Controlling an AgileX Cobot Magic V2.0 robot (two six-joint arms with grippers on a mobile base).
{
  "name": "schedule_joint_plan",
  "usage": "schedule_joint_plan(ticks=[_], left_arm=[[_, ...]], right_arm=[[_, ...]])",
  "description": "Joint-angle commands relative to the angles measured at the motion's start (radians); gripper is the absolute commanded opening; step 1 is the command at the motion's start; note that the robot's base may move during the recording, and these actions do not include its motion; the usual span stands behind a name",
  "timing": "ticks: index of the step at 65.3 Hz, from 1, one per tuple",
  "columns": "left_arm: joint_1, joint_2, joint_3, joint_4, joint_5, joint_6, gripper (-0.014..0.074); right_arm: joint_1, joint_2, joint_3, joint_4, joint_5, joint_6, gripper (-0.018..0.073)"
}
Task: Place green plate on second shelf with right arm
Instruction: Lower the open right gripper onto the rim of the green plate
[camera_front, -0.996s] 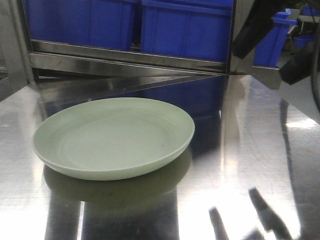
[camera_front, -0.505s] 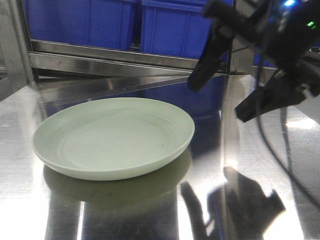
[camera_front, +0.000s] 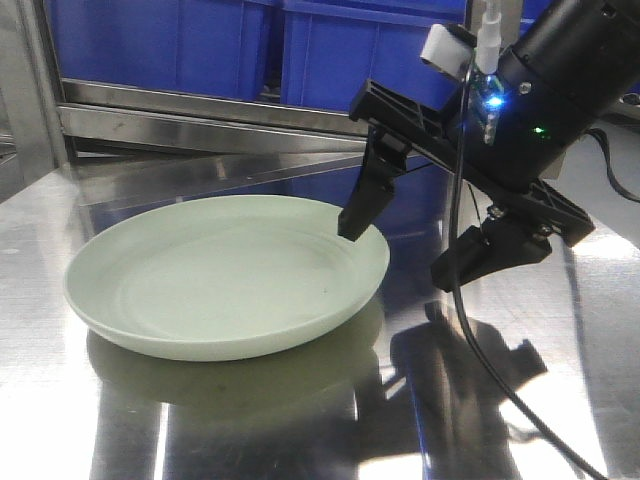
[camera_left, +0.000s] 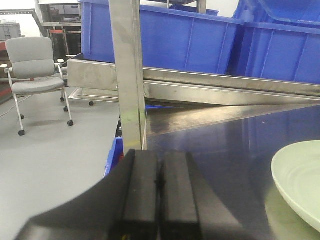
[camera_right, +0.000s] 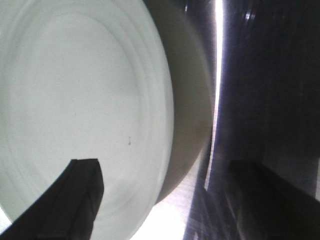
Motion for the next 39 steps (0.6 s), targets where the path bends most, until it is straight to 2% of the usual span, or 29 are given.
schedule_joint_plan(ticks=[1,14,35,39], left_arm=[[0.0,-0.016,0.04,0.0,-0.081,-0.002,0.013],[0.0,-0.016,0.04,0.0,-0.081,-0.002,0.013],[0.0,-0.016,0.04,0.0,-0.081,-0.002,0.013],[0.0,-0.016,0.04,0.0,-0.081,-0.002,0.013]], right_arm=[[0.0,-0.037,-0.036,0.035,-0.03,-0.012,0.0615],[0.0,-0.025,-0.04,0.057,-0.079,-0.012,0.0615],[0.0,0.041,-0.076,0.059,-0.024,-0.012,0.0613],[0.0,0.041,-0.077,0.057,-0.024,-0.012,0.0573]])
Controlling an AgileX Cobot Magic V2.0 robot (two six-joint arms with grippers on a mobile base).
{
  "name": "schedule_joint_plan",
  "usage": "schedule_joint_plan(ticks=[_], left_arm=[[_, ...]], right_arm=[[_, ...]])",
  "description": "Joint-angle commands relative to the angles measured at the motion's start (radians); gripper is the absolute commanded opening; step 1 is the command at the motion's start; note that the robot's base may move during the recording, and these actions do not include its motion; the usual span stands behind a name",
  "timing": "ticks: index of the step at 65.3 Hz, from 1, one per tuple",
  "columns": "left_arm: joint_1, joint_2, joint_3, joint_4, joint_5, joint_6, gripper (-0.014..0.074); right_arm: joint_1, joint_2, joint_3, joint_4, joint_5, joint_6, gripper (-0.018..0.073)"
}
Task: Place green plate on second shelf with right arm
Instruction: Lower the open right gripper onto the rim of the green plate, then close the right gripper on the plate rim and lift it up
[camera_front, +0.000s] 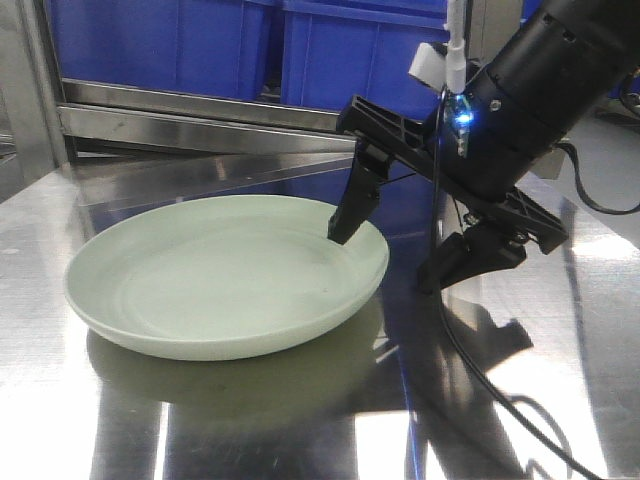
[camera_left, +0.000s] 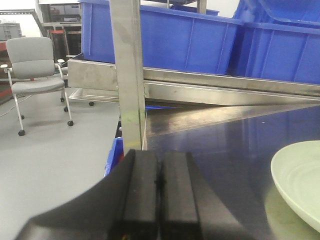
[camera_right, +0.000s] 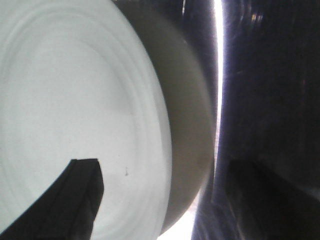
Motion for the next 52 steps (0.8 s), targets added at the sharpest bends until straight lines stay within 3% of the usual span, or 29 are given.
schedule_joint_plan(ticks=[1,13,19,39,52], left_arm=[[0.0,-0.016,0.04,0.0,-0.081,-0.002,0.013],[0.0,-0.016,0.04,0.0,-0.081,-0.002,0.013],[0.0,-0.016,0.04,0.0,-0.081,-0.002,0.013],[0.0,-0.016,0.04,0.0,-0.081,-0.002,0.013],[0.0,-0.016,0.04,0.0,-0.081,-0.002,0.013]], right_arm=[[0.0,-0.036,-0.029,0.029,0.0,-0.01,0.0564],[0.0,-0.035,-0.029,0.028,0.003,-0.01,0.0169],[0.0,-0.035,-0.029,0.028,0.008,-0.01,0.0043],[0.0,-0.061,-0.029,0.006,-0.003,-0.011,0.0057],[-0.001,-0.189,-0.029,-0.1,-0.054,-0.011,0.0057]])
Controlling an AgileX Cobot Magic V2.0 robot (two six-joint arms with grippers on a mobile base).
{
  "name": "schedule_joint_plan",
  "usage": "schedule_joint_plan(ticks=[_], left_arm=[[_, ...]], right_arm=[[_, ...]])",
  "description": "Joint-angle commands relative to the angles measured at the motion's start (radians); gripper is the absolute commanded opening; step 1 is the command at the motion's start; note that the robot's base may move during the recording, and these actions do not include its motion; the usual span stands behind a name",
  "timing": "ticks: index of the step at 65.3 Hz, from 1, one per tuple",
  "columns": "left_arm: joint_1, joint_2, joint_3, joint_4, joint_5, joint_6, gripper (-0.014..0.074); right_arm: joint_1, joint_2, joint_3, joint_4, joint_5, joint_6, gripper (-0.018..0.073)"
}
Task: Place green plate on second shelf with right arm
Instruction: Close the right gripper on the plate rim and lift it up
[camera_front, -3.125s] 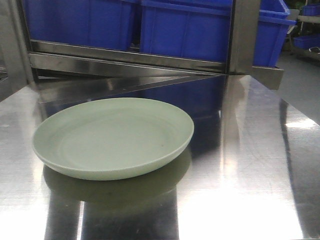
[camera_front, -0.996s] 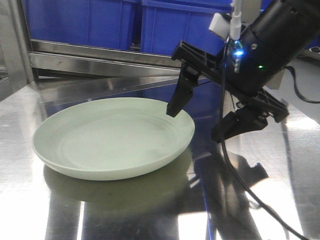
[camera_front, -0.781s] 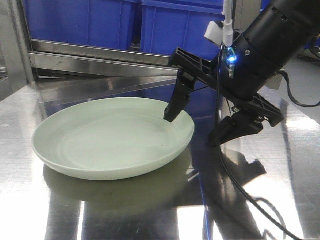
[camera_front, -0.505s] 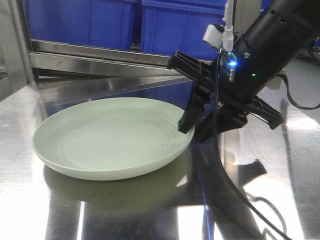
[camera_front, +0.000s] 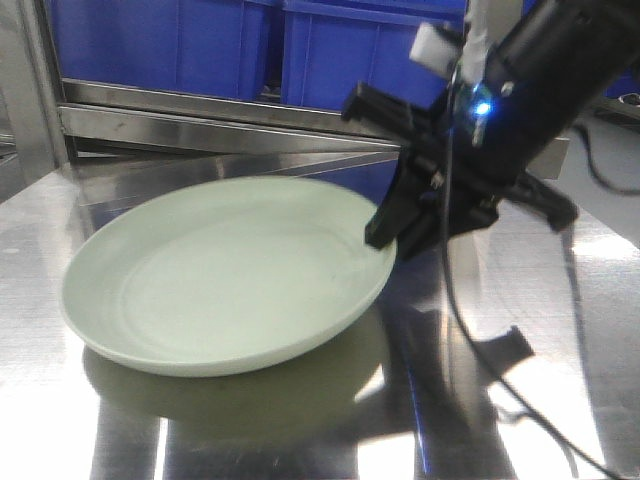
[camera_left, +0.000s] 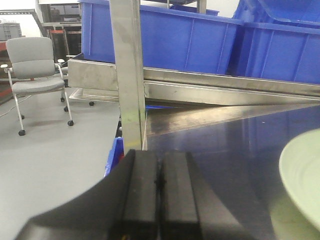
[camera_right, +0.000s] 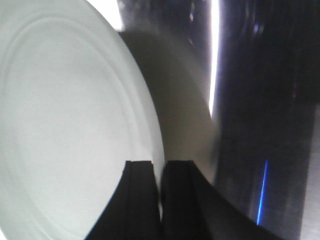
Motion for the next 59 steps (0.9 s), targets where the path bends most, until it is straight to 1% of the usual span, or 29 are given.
schedule_joint_plan(ticks=[1,8,18,23,37,49,59], left_arm=[[0.0,-0.016,0.04,0.0,-0.081,-0.002,0.013],[0.0,-0.016,0.04,0.0,-0.081,-0.002,0.013],[0.0,-0.016,0.04,0.0,-0.081,-0.002,0.013],[0.0,-0.016,0.04,0.0,-0.081,-0.002,0.013],[0.0,-0.016,0.04,0.0,-0.081,-0.002,0.013],[0.0,-0.016,0.04,0.0,-0.081,-0.002,0.013],[0.0,-0.016,0.04,0.0,-0.081,-0.002,0.013]], right_arm=[[-0.001,-0.12,-0.028,-0.02,-0.058,-0.009,0.0057],[-0.001,-0.231,-0.027,-0.06,-0.086,-0.009,0.0057],[-0.001,-0.411,-0.014,-0.171,-0.121,-0.008,0.0057],[-0.001,-0.485,0.008,-0.21,-0.121,-0.007,0.0057],[-0.001,-0.693,0.117,-0.242,-0.1,-0.007,0.0057],[-0.001,-0.884,0.2,-0.266,-0.039,-0.007,0.0057],[-0.002,-1.057,0.239,-0.338,0.012,-0.006,0.0057]])
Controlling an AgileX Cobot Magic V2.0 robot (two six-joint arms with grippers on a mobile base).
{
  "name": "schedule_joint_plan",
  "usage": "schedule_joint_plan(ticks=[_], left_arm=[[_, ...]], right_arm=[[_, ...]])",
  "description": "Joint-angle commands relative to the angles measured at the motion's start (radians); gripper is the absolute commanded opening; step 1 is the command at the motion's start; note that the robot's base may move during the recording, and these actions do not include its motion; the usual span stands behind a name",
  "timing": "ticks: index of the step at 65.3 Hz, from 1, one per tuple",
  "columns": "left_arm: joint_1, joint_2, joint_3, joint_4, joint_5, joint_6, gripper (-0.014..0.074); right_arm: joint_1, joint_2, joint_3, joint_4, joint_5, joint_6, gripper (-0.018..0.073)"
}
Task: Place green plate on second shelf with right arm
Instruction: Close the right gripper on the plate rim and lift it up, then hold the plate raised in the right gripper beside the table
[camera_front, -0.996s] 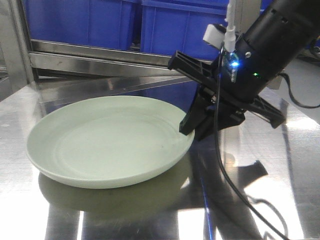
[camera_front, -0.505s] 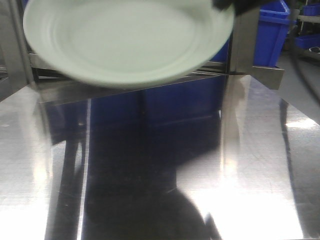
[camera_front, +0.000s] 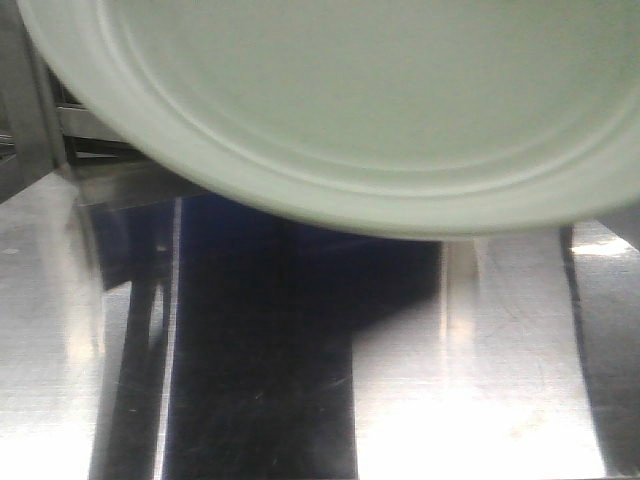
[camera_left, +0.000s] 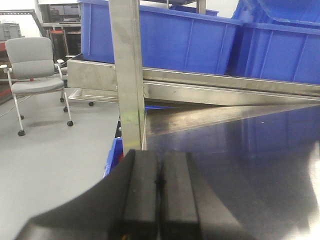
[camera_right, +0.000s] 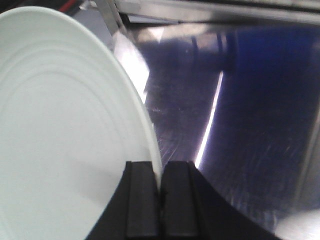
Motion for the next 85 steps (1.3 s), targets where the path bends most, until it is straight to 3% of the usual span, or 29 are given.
schedule_joint_plan(ticks=[1,27,40,52,67,74,85], left_arm=[[0.0,-0.016,0.04,0.0,-0.081,-0.002,0.013],[0.0,-0.016,0.04,0.0,-0.081,-0.002,0.013],[0.0,-0.016,0.04,0.0,-0.081,-0.002,0.013],[0.0,-0.016,0.04,0.0,-0.081,-0.002,0.013],[0.0,-0.016,0.04,0.0,-0.081,-0.002,0.013],[0.0,-0.016,0.04,0.0,-0.081,-0.002,0.013],[0.0,-0.016,0.04,0.0,-0.081,-0.002,0.013]], right_arm=[[-0.002,-0.1,-0.018,-0.025,-0.048,-0.003,0.0057],[-0.003,-0.347,-0.013,-0.291,0.195,0.006,0.0057],[-0.003,-0.39,-0.013,-0.323,0.205,0.004,0.0057],[-0.003,-0.388,0.014,-0.337,0.054,0.004,0.0057],[-0.015,-0.395,0.161,-0.372,-0.316,0.004,0.0057],[-0.098,-0.421,0.24,-0.372,-0.42,0.005,0.0057],[-0.273,-0.489,0.319,-0.371,-0.436,0.006,0.0057]])
